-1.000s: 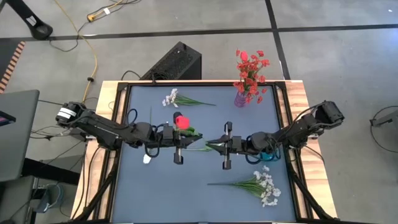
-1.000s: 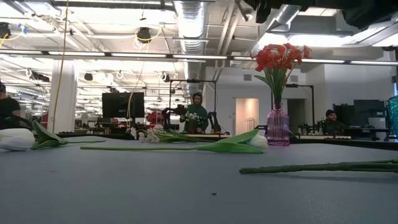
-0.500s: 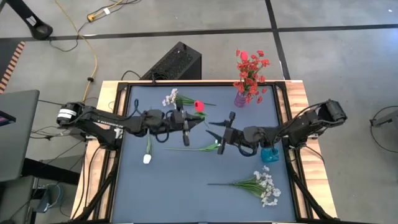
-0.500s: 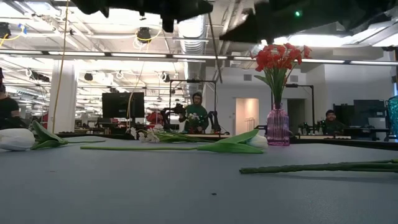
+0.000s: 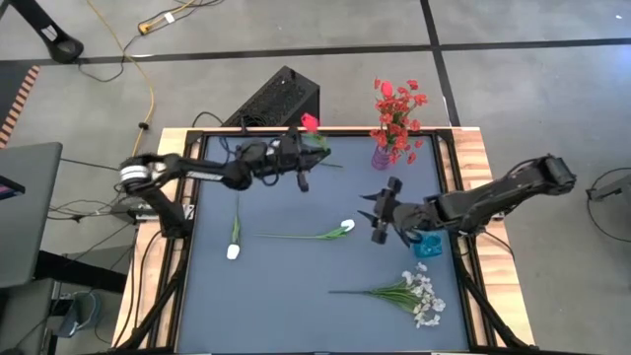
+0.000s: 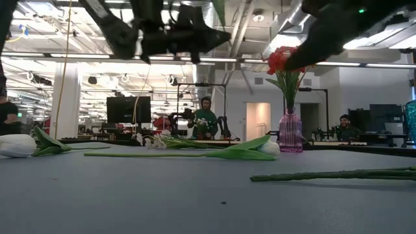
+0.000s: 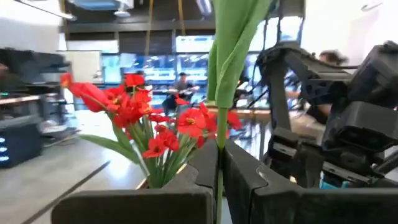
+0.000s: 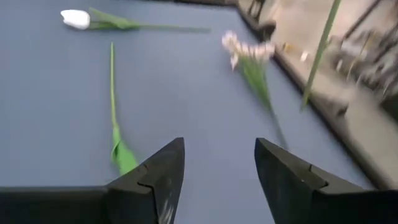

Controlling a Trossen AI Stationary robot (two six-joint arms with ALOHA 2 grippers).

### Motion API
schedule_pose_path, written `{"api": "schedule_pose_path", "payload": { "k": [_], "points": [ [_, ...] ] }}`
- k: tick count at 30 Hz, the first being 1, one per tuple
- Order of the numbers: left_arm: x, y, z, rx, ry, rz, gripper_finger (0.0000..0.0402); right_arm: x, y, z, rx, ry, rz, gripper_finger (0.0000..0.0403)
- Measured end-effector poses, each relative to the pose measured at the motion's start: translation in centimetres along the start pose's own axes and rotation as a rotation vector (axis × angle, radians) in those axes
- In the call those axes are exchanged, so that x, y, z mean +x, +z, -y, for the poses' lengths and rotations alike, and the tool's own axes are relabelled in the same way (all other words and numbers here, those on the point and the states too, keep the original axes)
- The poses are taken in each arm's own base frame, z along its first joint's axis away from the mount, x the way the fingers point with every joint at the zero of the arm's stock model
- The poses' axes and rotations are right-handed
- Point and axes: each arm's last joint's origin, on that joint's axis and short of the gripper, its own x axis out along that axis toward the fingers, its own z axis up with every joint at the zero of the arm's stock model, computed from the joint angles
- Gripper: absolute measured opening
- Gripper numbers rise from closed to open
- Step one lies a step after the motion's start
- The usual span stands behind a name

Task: Sort flowers into vase by color
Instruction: Put the red tulip into the purple vase

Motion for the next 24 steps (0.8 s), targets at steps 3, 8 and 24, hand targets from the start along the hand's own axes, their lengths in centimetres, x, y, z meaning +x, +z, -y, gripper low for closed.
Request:
{"api": "schedule_pose_path", "payload": {
  "k": [3, 8, 24],
  "points": [
    [2.0, -1.0, -1.1, -0.026, -0.086, 0.015, 0.0000, -1.5, -0.6, 0.2, 0.085, 0.018, -0.046, 0.0215],
    [6.2, -2.0, -2.2, -0.007, -0.177, -0.012, 0.0000, -3.0, -1.0, 0.0, 0.154, 0.059, -0.068, 0.0212],
    [13.1, -2.9, -5.4, 0.155, -0.176, -0.007, 0.0000, -2.9, -1.3, -0.8, 0.097, 0.074, -0.080, 0.0211]
  ]
}}
